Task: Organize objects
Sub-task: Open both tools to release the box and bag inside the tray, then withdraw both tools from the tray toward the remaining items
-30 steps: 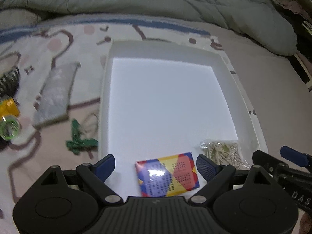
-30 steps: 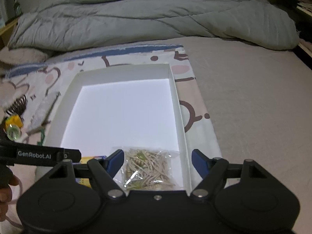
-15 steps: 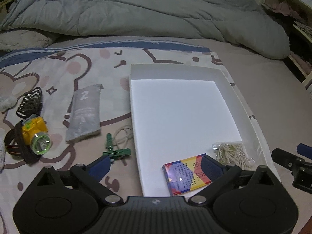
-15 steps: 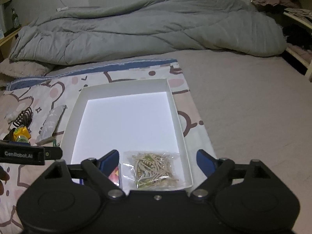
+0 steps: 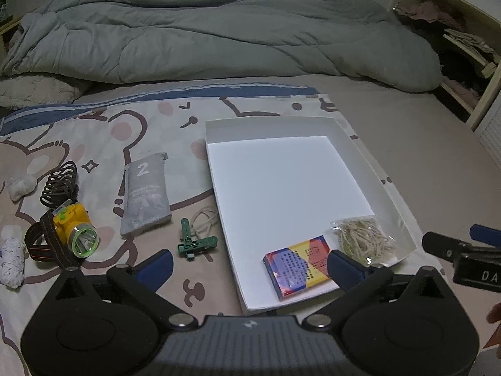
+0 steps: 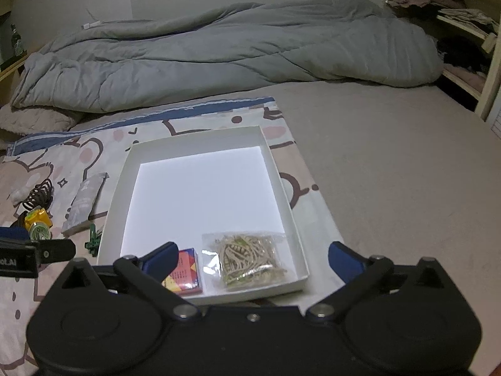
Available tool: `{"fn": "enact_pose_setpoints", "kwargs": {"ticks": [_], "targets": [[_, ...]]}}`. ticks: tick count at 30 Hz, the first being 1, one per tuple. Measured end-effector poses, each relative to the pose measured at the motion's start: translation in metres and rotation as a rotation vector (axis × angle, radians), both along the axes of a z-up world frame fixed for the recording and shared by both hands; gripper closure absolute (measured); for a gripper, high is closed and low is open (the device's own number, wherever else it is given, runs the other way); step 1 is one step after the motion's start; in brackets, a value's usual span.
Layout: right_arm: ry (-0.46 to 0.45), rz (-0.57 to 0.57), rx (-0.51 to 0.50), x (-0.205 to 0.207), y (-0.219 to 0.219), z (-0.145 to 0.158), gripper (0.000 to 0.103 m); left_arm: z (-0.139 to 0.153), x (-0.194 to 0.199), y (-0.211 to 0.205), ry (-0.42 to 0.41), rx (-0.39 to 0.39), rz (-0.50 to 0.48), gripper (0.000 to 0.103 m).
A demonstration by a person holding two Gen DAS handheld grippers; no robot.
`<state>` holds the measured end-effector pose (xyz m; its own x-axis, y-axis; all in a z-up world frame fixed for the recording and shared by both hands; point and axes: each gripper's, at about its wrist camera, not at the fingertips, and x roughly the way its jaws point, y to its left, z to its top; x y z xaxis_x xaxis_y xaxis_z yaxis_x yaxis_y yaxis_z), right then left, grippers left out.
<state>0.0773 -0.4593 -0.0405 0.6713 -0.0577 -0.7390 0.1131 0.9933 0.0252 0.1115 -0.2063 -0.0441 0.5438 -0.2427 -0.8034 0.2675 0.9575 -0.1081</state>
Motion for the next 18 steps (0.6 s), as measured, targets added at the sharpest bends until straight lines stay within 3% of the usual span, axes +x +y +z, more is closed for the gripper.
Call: {"fn": "enact_pose_setpoints", "kwargs": {"ticks": [18], "targets": [[0.009,-0.068,-0.021,-0.027,0.002,-0.005,0.000,-0.019,-0.013,0.011,0.004,0.017,-0.018,0.000]]}}
